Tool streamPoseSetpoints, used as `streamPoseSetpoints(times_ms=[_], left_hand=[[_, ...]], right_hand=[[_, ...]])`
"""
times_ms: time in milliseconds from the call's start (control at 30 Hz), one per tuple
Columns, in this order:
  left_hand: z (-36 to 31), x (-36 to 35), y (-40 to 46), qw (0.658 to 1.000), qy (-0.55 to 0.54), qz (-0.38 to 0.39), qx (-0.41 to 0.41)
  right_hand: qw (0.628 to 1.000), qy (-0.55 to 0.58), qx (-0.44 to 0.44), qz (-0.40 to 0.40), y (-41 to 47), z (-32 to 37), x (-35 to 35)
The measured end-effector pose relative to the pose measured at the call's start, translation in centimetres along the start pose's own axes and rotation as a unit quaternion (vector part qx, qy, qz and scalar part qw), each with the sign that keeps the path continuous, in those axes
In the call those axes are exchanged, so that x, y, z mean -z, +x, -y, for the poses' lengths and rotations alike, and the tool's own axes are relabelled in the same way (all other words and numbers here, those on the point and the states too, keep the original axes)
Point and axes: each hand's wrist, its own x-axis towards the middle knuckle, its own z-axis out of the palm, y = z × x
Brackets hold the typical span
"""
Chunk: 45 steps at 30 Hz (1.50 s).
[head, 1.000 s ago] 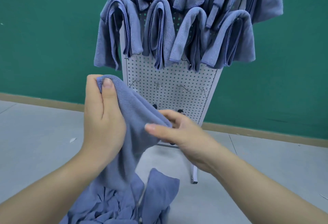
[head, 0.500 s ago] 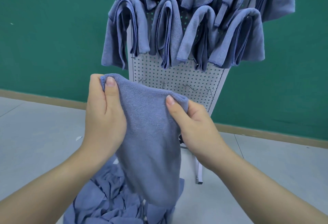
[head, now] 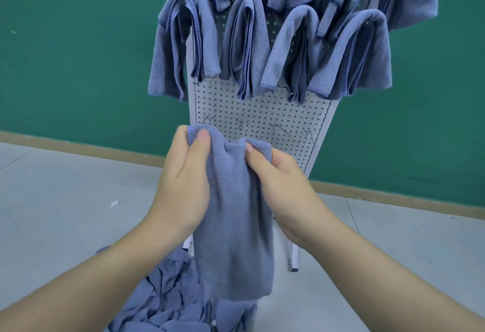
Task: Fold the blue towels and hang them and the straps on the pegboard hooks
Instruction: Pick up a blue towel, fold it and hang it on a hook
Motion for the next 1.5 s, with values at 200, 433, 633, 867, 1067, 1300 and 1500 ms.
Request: streamPoseSetpoints(times_ms=[200, 433, 633, 867, 1067, 1300, 1500], left_hand=[[-0.6, 0.6, 0.1, 0.992, 0.052, -0.015, -0.114], [-0.9, 1.0, 0.3, 0.995, -0.075, 0.019, -0.068], [-1.5, 1.2, 0.2, 0.993, -0.098, -0.001, -0.064], [-1.3, 0.7, 0.1, 0.986, -0.161, 0.026, 0.024], [-1.1, 0.6, 0.1, 0.988, -0.143, 0.051, 0.038], [-0.6, 1.6, 1.3, 0.99, -0.121, -0.034, 0.057], [-0.2, 1.9, 1.6, 0.993, -0.101, -0.037, 0.048]], right_hand=[[0.996, 0.074, -0.039, -0.019, 0.2, 0.7, 1.0], [0.995, 0.095, -0.031, -0.016, 0.1, 0.7, 0.8], [0.997, 0.08, -0.024, 0.001, 0.0, 1.1, 0.8], [0.998, 0.054, -0.026, 0.008, -0.1, 0.6, 0.2], [0.997, 0.069, -0.044, -0.002, -0.3, 1.1, 0.1], [0.997, 0.063, 0.016, -0.049, -0.3, 2.0, 1.1], [0.995, 0.002, 0.041, -0.09, 0.1, 2.0, 2.2]])
